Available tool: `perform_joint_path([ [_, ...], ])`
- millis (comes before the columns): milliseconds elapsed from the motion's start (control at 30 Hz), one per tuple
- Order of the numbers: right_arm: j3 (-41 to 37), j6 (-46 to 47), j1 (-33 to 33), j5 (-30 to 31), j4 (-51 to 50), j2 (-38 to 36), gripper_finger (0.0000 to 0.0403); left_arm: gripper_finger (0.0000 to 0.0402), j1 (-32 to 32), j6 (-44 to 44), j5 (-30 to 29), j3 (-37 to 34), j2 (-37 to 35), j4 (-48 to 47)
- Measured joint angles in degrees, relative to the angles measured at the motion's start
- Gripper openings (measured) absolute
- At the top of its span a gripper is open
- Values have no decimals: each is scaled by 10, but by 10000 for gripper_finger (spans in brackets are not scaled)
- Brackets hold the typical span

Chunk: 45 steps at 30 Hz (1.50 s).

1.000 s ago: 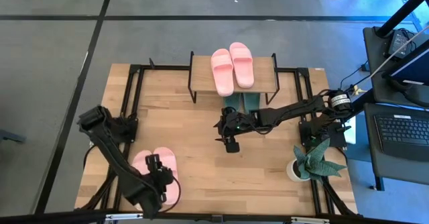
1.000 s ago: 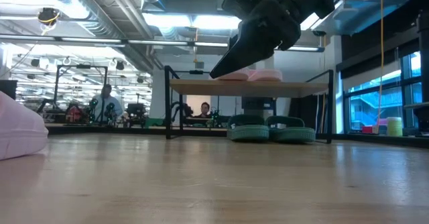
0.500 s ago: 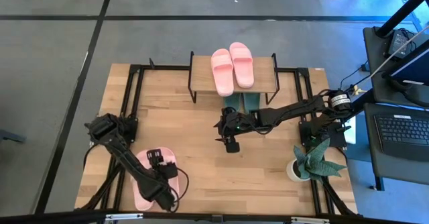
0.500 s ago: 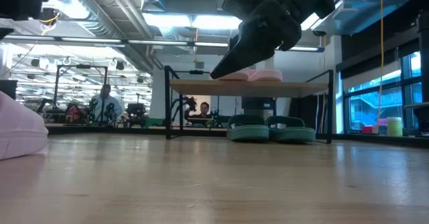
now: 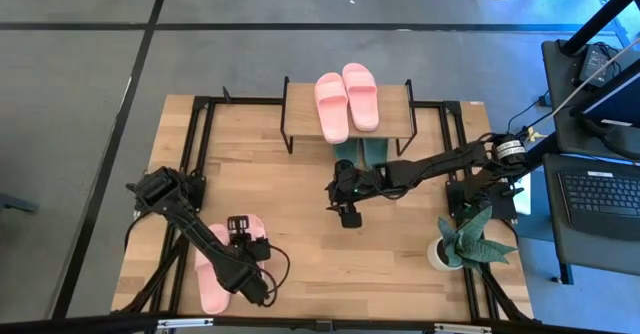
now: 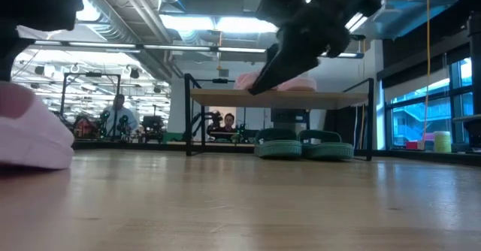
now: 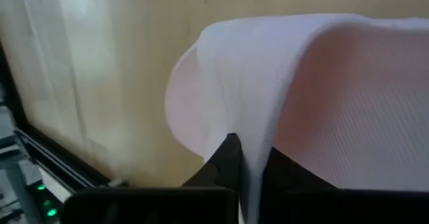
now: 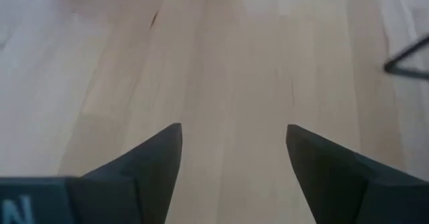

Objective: Pick and place slides into the shelf
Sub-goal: Put the pink slipper under the shelf

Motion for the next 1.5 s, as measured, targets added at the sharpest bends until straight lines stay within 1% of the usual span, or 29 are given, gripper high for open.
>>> perform_joint_path([
  [67,0,18,0,-1,-27,-18,268,11,7,1,-17,0,-2,-12],
  [133,1,26,1,-2,-70,-43,268,6,18,4,-50,-1,-6,-30],
  [233,1,40,2,0,-124,-83,268,5,37,3,-89,-1,-29,-55],
  [333,0,40,2,0,-164,-124,268,4,59,4,-125,-1,-53,-49],
  [400,-3,40,2,2,-183,-153,268,3,77,28,-147,-1,-68,-31],
  [467,-17,39,2,16,-184,-185,268,3,96,61,-173,-1,-74,4],
  [600,-76,40,2,60,-165,-257,268,2,143,170,-211,-1,-74,86],
  [767,-162,40,2,67,-81,-337,268,2,221,253,-268,-1,-74,137],
  [867,-196,40,2,67,-51,-372,268,1,267,304,-272,-1,-74,201],
  [933,-211,40,2,67,-50,-390,268,1,294,334,-271,-1,-71,259],
  [1100,-220,40,2,67,-56,-412,268,1,352,402,-271,0,-49,356],
  [1200,-220,39,2,67,-58,-414,268,1,378,419,-276,0,-33,369],
  [1433,-220,39,2,66,-64,-413,268,1,430,422,-281,-1,16,388],
  [1500,-220,39,2,66,-64,-413,268,1,443,439,-283,-1,32,403],
])
